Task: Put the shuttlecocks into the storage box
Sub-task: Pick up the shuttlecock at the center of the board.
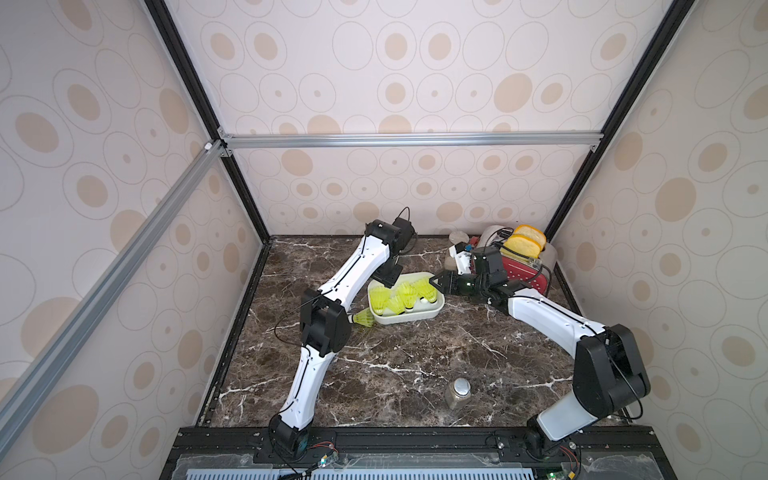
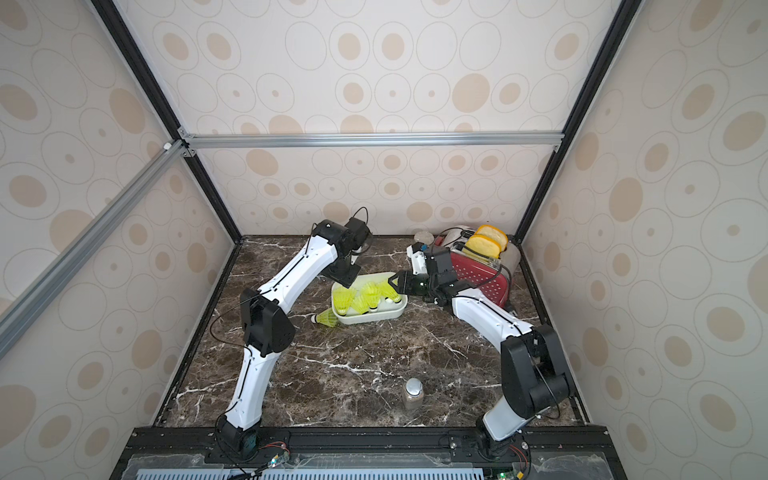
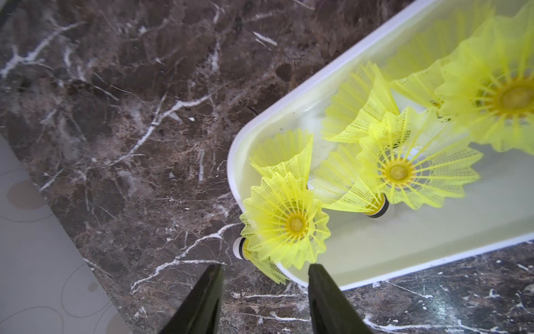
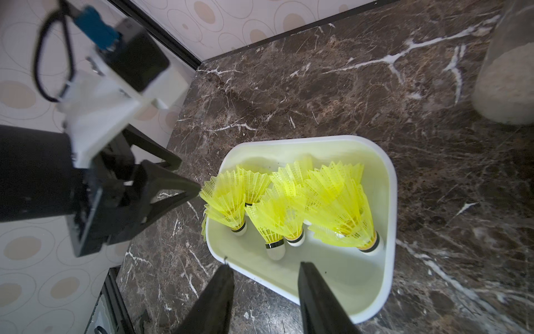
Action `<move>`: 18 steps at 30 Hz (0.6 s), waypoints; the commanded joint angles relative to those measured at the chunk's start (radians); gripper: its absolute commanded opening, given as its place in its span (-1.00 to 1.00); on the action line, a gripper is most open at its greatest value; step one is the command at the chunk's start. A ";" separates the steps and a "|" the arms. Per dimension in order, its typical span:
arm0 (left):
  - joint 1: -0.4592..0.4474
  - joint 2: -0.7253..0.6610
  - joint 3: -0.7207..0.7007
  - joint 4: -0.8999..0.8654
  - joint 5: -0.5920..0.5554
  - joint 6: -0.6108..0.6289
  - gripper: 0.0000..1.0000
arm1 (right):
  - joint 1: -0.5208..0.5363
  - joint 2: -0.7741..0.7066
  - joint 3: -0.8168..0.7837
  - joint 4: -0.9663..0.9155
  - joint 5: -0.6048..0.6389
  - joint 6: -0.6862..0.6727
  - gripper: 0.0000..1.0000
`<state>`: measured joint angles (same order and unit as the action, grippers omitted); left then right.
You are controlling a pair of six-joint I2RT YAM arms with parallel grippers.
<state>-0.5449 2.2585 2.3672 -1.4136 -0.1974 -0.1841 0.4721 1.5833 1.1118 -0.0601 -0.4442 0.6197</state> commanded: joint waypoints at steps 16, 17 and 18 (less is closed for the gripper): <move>0.094 -0.885 -1.004 0.403 0.168 -0.298 -0.05 | 0.342 -0.125 -0.060 -0.097 0.222 -0.213 -0.17; 0.095 -0.929 -1.057 0.427 0.186 -0.320 -0.05 | 0.365 -0.114 -0.064 -0.079 0.232 -0.200 -0.18; 0.095 -0.987 -1.113 0.454 0.205 -0.345 -0.05 | 0.391 -0.098 -0.061 -0.065 0.243 -0.190 -0.18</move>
<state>-0.4496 1.3643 1.3380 -1.0576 -0.0753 -0.4259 0.8227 1.4609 1.0672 -0.1642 -0.2668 0.4103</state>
